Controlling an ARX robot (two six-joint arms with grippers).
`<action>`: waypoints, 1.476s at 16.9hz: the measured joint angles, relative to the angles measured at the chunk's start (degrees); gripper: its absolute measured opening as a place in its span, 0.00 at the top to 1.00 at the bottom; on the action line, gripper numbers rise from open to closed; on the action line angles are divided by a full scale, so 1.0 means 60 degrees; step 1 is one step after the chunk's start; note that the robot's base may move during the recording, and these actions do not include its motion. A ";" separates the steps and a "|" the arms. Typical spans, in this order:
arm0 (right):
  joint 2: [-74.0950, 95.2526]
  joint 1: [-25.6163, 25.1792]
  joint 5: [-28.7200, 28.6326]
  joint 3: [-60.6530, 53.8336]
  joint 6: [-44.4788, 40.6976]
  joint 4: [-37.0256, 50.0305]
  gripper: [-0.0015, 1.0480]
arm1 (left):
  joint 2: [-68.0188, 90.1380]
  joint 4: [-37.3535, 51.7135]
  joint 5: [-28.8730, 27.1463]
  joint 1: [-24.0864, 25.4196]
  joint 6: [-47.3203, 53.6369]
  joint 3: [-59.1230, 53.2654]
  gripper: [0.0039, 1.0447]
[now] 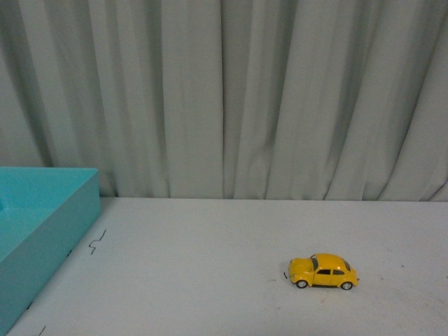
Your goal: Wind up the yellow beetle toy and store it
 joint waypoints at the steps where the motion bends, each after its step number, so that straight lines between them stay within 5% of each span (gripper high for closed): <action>1: 0.0000 0.0000 0.0000 0.0000 0.0000 0.0011 0.06 | 0.0000 -0.0007 0.0004 0.0000 0.0000 0.0000 0.06; 25: 0.0004 0.0000 0.0000 0.0000 0.0000 -0.0007 0.06 | 0.0000 -0.0007 0.0004 0.0000 0.0000 0.0000 0.06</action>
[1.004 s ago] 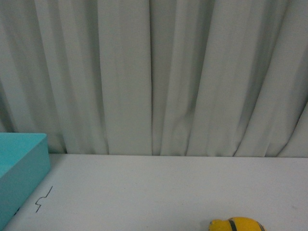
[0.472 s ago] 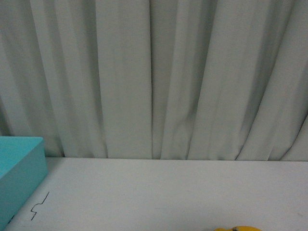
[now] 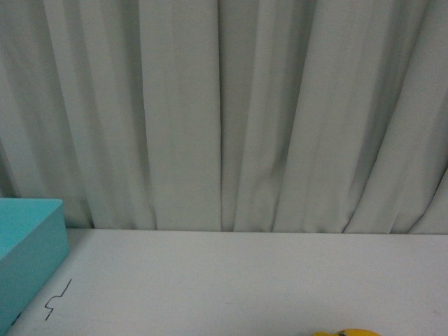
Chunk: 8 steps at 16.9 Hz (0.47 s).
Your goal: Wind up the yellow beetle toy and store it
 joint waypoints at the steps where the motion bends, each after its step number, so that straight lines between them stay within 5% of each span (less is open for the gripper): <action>1: 0.0000 0.0000 0.0000 0.0000 0.0000 0.0000 0.06 | 0.0000 -0.0004 0.0000 0.0000 0.0000 0.0000 0.06; 5: 0.0302 -0.0058 0.0488 0.0004 0.0492 0.0863 0.06 | 0.0000 -0.0004 -0.0007 0.0000 0.0000 0.0000 0.06; 8: 0.2302 -0.2200 -0.1636 0.0157 0.0601 0.3016 0.06 | 0.0000 -0.0004 0.0000 0.0000 0.0000 0.0000 0.06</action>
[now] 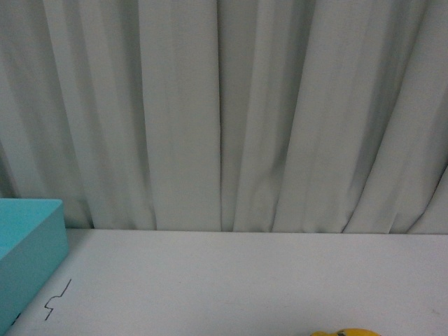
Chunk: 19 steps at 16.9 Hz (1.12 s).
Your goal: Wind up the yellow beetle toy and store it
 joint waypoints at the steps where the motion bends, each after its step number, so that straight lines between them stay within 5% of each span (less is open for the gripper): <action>1: 0.1155 -0.1027 -0.1184 0.0124 -0.0033 0.1304 0.06 | 0.0000 0.0000 0.0000 0.0000 0.0000 0.0000 0.06; 4: 0.5155 -0.3519 -0.4182 0.1647 -0.0102 0.5166 0.06 | 0.0000 0.0007 -0.0007 0.0000 0.0000 0.0000 0.06; 7: 0.8364 -0.3282 -0.5938 0.3843 -0.0426 0.5705 0.06 | 0.0000 0.0000 -0.0004 0.0000 0.0000 0.0000 0.06; 9: 0.9606 -0.2127 -0.6841 0.5351 -0.1909 0.3796 0.06 | 0.0000 0.0000 0.0000 0.0000 0.0000 0.0000 0.06; 12: 1.1610 -0.0284 -0.6750 0.7643 -0.6178 -0.0969 0.06 | 0.0000 0.0000 0.0000 0.0000 0.0000 0.0000 0.06; 16: 1.3963 0.1045 -0.4994 0.9479 -1.2415 -0.6415 0.06 | 0.0000 0.0000 0.0000 0.0000 0.0000 0.0000 0.06; 19: 1.5438 0.1770 -0.3679 1.0367 -1.5489 -0.7683 0.06 | 0.0000 0.0000 0.0000 0.0000 0.0000 0.0000 0.06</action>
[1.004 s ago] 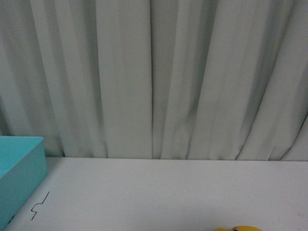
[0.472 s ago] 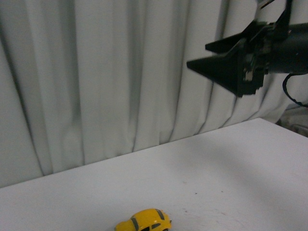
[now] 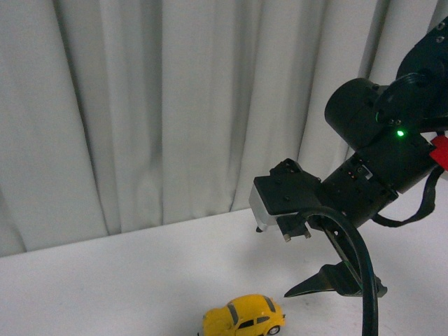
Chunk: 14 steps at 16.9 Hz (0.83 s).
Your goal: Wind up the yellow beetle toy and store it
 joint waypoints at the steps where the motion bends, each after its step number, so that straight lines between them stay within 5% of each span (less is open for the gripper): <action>1: 0.0342 0.0251 0.0237 0.0375 -0.0317 -0.0211 0.06 | 0.0000 0.0000 0.0000 0.0000 0.0000 0.0000 0.06; 14: 0.2466 0.1504 0.1537 0.1384 0.0135 -0.0838 0.06 | 0.0000 0.0000 0.0000 0.0000 0.0000 0.0000 0.06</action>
